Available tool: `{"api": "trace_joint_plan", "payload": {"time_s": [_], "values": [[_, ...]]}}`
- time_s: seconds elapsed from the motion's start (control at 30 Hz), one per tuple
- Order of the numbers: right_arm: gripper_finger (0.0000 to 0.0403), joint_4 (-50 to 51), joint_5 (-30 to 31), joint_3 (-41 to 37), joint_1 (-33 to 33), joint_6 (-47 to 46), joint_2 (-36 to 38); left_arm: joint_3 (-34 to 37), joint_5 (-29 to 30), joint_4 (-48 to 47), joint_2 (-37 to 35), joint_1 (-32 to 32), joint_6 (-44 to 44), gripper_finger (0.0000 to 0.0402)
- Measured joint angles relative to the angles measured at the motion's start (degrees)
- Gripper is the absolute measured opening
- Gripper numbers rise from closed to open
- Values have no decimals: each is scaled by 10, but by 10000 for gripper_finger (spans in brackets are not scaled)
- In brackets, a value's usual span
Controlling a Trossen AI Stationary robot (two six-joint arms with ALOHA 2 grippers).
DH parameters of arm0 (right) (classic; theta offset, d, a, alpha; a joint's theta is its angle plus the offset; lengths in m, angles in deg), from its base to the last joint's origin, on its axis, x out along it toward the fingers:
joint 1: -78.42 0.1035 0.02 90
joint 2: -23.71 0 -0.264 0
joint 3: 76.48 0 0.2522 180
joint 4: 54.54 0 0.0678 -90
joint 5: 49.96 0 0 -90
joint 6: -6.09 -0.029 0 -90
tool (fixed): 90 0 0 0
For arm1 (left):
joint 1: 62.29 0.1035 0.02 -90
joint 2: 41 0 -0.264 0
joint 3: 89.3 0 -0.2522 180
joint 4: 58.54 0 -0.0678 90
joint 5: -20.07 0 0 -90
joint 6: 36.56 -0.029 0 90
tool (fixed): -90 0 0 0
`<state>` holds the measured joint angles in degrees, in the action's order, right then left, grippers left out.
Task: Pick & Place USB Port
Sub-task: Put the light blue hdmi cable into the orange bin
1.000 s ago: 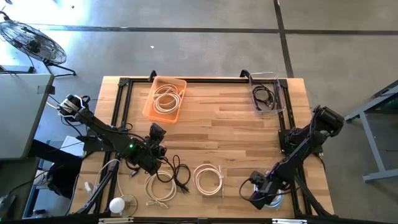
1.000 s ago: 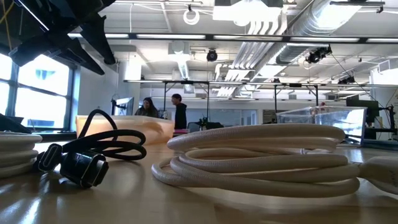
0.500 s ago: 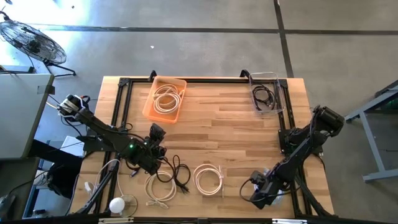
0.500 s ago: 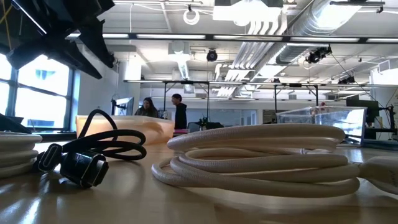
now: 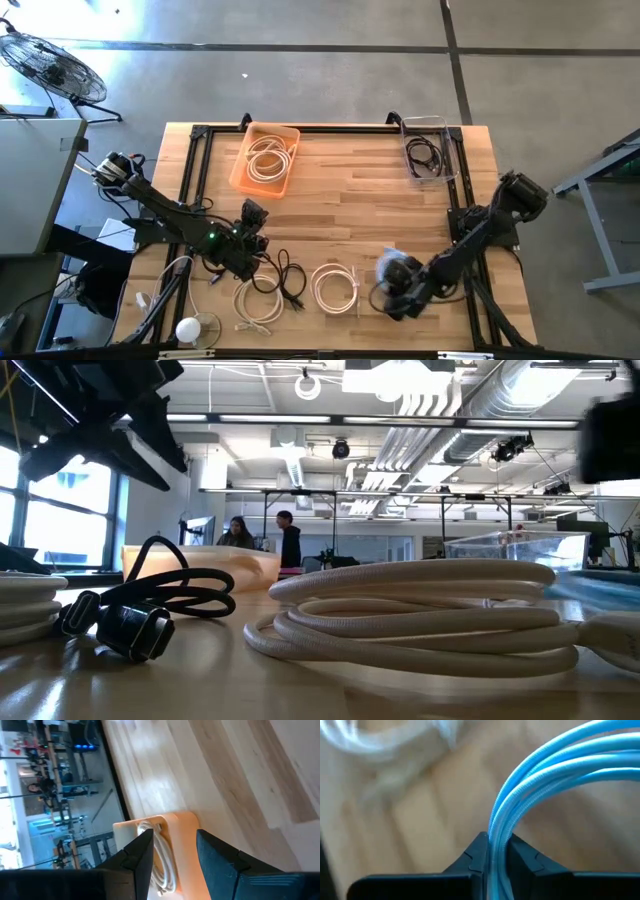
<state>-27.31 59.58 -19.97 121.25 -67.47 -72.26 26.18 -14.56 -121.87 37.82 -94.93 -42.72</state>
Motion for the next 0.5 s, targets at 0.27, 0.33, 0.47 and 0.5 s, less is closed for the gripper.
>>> {"api": "trace_joint_plan", "payload": {"time_s": [0.27, 0.33, 0.47, 0.5], "values": [[36, -154, -21, 1, -80, 233, -2, 0, 22, 82, 0, 0, -127, 145], [36, -156, -33, 9, -96, 265, -2, 0, 11, 112, 0, 0, -161, 145], [36, -155, -54, 32, -118, 336, -2, 0, -9, 156, 0, 0, -207, 145], [36, -155, -57, 39, -123, 355, -2, 0, -9, 164, 0, 0, -215, 145]]}}
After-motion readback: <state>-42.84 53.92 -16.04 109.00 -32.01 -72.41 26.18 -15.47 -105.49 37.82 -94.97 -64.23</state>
